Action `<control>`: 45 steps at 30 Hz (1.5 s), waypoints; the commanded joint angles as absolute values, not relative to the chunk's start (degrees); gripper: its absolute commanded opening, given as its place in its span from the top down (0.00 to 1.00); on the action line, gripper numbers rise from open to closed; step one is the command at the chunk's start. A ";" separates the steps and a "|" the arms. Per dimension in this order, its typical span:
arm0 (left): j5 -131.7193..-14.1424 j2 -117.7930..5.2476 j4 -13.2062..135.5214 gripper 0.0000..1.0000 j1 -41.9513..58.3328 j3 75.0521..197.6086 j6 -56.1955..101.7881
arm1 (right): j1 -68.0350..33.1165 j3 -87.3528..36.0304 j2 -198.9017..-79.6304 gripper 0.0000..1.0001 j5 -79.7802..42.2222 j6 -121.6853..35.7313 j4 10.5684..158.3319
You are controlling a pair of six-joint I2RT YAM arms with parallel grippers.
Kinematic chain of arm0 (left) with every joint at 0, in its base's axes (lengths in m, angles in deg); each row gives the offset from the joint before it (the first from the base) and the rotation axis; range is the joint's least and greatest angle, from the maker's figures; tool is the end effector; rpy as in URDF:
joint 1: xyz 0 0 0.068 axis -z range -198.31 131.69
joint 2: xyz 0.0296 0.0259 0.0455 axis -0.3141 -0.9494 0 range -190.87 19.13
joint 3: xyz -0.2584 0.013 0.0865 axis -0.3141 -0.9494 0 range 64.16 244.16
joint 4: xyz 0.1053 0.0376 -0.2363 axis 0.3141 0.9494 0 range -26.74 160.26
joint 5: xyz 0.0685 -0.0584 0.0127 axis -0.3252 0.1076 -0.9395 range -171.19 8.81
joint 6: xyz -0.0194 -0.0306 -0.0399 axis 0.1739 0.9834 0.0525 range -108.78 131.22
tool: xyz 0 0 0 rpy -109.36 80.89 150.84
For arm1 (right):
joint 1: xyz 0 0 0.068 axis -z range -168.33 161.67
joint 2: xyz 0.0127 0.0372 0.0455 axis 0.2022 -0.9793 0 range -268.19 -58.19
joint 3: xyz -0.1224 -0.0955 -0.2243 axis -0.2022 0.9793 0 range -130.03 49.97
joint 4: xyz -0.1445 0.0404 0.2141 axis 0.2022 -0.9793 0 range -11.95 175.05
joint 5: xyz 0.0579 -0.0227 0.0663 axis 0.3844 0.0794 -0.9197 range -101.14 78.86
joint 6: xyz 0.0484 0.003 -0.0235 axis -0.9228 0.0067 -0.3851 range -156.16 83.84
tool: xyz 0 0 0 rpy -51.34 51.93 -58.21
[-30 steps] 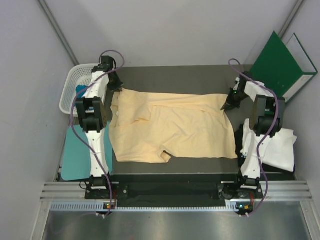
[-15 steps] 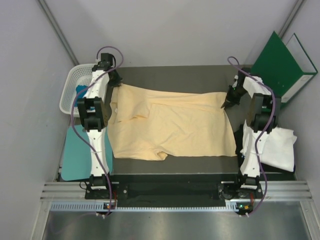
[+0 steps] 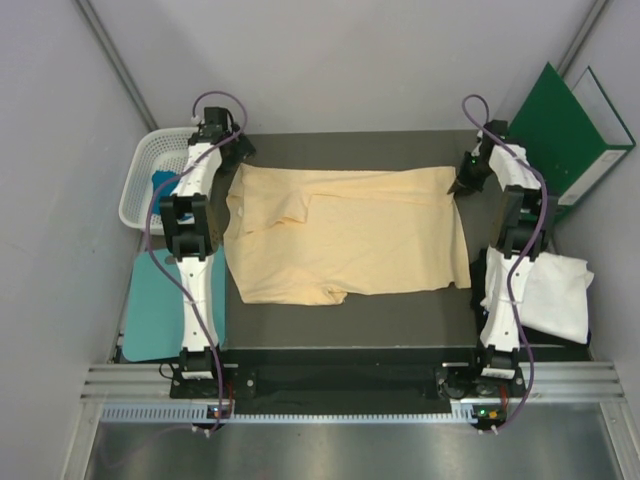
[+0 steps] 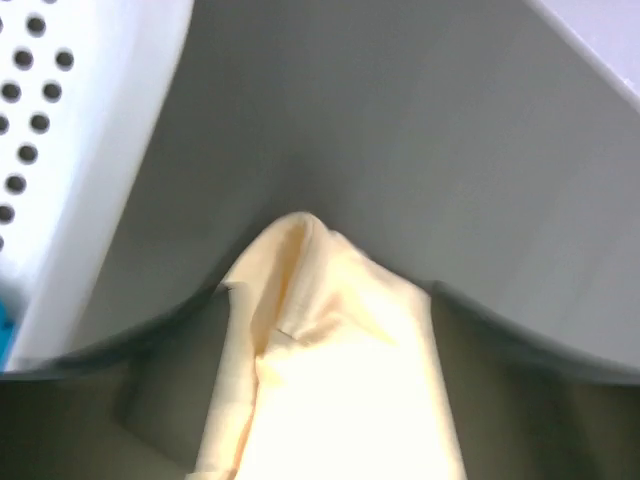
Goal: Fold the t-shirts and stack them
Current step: Fold the flattened tshirt in 1/3 of the way, then grap the side of the flattened tshirt closest away from the robot with both arms
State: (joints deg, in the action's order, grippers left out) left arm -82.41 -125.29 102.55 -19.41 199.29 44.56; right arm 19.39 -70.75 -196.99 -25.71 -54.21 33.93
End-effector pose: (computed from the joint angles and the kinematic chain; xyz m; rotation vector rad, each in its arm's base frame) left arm 0.5584 0.0114 0.2046 -0.7294 2.3197 -0.2305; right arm 0.5053 -0.0595 0.1670 0.5557 2.7209 0.3993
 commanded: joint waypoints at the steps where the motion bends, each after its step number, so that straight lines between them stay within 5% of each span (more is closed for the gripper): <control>1: -81.81 -123.87 95.00 0.01 -20.33 202.50 45.49 | 20.98 -70.98 -198.12 0.73 -20.01 -53.57 42.14; 3: -81.46 -120.80 94.90 0.01 -20.07 201.02 44.97 | 20.98 -67.91 -195.05 0.58 -19.67 -52.69 44.08; 4: -81.46 -119.22 94.12 0.01 -19.98 199.79 44.71 | 20.98 -64.06 -190.85 0.38 -18.62 -52.42 46.26; 8: -77.77 -106.92 91.65 0.01 -18.66 189.86 42.08 | 21.33 -57.53 -181.78 0.01 -17.03 -51.89 46.90; 24: -70.56 -84.41 102.36 0.05 -4.78 151.81 35.48 | 21.51 -23.34 -155.41 0.00 -26.15 -53.56 43.21; 45: -80.66 -68.67 109.66 0.12 12.80 128.33 31.78 | 23.97 1.00 -141.25 0.19 -35.92 -63.85 39.87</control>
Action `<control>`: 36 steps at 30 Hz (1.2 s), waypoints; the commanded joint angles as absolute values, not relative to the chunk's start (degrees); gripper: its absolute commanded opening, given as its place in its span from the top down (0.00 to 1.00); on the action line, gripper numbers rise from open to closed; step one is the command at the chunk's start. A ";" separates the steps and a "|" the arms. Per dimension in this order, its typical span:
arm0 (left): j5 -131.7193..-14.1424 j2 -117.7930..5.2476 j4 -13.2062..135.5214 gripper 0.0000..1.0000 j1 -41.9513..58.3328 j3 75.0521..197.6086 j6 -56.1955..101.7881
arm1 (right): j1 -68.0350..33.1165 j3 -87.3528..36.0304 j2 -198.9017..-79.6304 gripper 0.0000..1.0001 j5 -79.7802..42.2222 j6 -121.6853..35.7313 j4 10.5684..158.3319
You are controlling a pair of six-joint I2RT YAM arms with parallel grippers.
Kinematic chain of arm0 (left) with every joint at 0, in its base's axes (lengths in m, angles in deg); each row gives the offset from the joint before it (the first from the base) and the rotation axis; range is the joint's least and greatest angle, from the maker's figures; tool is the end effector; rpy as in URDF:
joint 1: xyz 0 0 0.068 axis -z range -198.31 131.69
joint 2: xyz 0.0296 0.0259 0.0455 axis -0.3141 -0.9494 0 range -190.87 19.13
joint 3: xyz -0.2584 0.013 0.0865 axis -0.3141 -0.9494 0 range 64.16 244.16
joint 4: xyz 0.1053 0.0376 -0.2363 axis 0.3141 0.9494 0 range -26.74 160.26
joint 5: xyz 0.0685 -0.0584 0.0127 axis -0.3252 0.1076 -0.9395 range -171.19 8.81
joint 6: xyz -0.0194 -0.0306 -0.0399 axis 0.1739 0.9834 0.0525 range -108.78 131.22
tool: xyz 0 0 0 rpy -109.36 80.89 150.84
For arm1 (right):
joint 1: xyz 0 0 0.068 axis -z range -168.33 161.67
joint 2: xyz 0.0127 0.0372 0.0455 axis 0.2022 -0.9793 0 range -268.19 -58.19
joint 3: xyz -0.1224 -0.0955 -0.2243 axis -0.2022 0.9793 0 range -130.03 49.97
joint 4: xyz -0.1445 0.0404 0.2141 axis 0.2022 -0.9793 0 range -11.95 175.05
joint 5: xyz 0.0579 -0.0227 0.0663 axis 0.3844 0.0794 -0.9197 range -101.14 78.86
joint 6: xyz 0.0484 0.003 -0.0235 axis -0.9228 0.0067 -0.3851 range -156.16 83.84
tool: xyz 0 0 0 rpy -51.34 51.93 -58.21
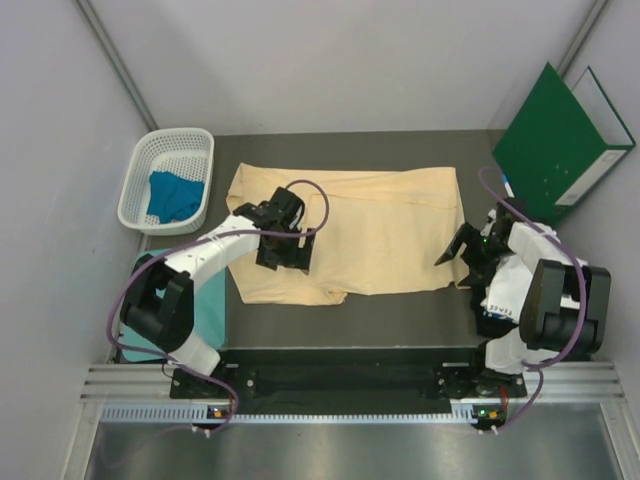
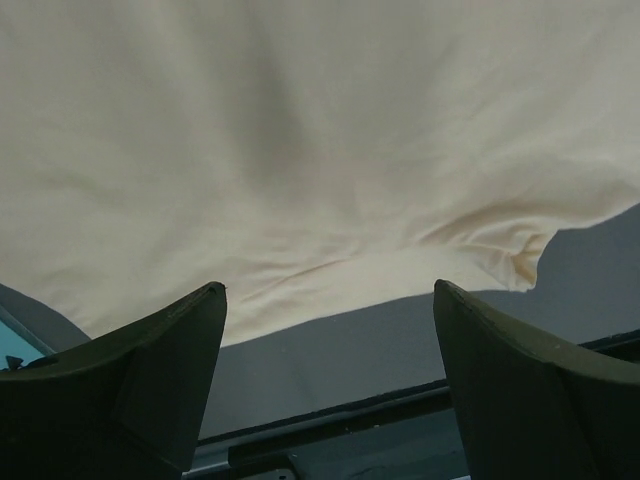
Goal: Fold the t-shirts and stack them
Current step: Grap the side of the flattened tshirt closest away from the robot with both arms
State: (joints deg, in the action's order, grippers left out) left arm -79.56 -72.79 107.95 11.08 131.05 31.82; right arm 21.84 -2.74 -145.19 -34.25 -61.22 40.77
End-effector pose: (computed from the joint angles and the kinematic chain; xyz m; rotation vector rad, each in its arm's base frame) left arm 0.2731 -0.1551 0.2253 0.2232 2.8134 -0.2497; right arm 0.2619 -0.0329 0.1841 0.8300 2.8122 0.6323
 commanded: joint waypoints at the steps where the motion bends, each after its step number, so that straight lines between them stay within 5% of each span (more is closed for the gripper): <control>1: -80.58 -67.89 110.10 0.12 12.80 127.71 32.04 | 24.58 1.89 -140.89 0.21 -36.62 -64.37 39.87; 15: -81.46 -64.89 109.14 0.13 12.89 122.17 32.93 | 31.79 15.34 -132.02 0.28 -37.34 -78.61 50.49; 21: -81.63 -64.89 108.61 0.13 12.98 122.43 32.92 | 31.71 15.34 -133.85 0.47 -35.13 -81.16 56.64; 27: -81.46 -63.66 108.61 0.14 12.89 121.47 31.79 | 31.01 12.89 -138.68 0.90 -33.64 -80.81 61.04; 30: -79.00 -63.05 108.61 0.13 12.98 121.03 30.03 | 30.39 10.87 -139.92 0.99 -33.47 -80.20 61.67; 36: -77.15 -64.35 108.35 0.06 14.12 121.64 26.96 | 29.07 6.83 -139.31 1.00 -33.81 -79.32 62.20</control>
